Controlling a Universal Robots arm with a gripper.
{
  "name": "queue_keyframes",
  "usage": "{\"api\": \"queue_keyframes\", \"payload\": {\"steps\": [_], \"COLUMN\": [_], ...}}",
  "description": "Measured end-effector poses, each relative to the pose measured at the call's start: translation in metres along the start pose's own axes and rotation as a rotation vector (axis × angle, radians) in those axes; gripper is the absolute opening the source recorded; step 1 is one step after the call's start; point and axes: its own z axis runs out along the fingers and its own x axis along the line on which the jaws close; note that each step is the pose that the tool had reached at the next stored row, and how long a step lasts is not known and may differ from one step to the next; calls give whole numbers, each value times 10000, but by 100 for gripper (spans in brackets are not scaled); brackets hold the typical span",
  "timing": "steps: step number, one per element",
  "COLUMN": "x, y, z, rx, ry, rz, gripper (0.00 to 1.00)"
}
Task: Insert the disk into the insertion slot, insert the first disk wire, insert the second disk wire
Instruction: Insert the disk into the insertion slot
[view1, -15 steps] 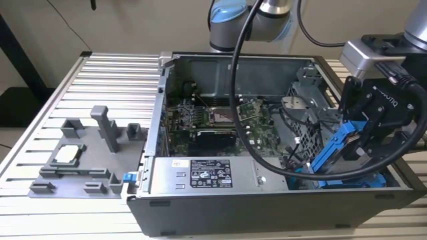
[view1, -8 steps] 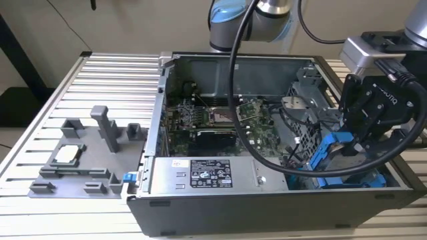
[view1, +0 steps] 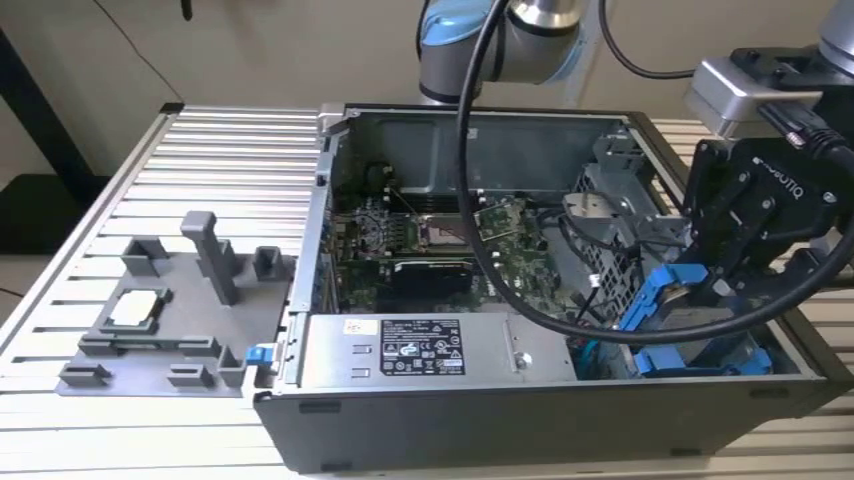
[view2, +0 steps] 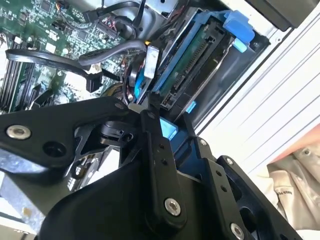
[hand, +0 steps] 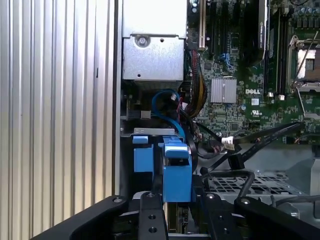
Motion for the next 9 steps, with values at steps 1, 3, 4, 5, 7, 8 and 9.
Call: {"api": "queue_keyframes", "payload": {"steps": [1,3,4,5,7,8,9], "x": [0,0,0,0,-1,-2,-3], "y": [0,0,0,2,5,7,11], "z": [0,0,0,0,-52,-94,-114], "rx": [2,9,11,12,12,13,26], "ry": [0,0,0,-1,3,1,1], "rz": [-1,-1,-1,-1,0,0,0], "gripper": [32,33,40,40,40,40,40]}}
